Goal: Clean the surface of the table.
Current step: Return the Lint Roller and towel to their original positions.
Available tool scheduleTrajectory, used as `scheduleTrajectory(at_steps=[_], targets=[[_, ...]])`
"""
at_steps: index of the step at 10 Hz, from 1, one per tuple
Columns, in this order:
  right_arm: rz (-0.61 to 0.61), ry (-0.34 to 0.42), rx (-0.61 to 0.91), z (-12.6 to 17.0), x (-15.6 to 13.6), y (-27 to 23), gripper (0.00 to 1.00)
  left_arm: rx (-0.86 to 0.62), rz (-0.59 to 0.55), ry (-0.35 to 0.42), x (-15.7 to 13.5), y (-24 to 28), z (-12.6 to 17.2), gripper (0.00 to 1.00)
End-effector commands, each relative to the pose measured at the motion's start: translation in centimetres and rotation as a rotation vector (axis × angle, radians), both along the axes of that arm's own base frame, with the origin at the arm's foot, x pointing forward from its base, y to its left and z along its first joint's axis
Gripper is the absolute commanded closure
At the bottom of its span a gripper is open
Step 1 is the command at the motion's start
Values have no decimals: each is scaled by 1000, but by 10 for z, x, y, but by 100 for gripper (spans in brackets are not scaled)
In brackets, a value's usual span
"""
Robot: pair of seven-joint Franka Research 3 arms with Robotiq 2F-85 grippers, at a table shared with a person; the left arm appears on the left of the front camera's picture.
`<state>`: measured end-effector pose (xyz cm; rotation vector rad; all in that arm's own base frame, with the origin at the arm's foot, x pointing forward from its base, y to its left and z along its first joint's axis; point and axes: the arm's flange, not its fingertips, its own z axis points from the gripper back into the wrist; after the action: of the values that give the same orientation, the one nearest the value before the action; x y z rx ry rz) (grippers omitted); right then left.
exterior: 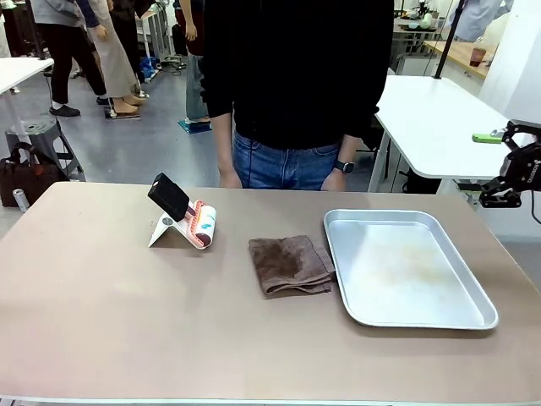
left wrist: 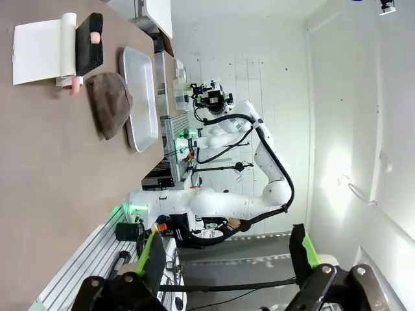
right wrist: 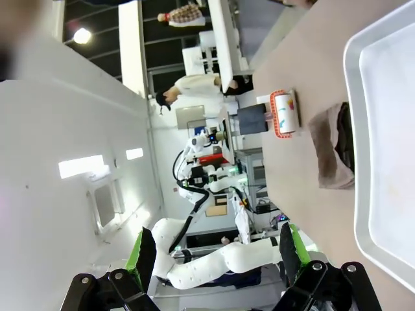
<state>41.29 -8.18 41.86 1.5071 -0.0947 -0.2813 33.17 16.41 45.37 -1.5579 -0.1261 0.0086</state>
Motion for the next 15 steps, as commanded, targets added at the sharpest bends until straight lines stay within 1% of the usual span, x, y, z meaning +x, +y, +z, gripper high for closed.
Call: scheduleTrajectory(at_steps=[1, 15], targets=[[6, -18, 27, -1, -1, -2, 0, 1, -2, -13, -3, 0, 4, 0], [6, -18, 27, -1, -1, -2, 0, 1, -2, -13, -3, 0, 4, 0]])
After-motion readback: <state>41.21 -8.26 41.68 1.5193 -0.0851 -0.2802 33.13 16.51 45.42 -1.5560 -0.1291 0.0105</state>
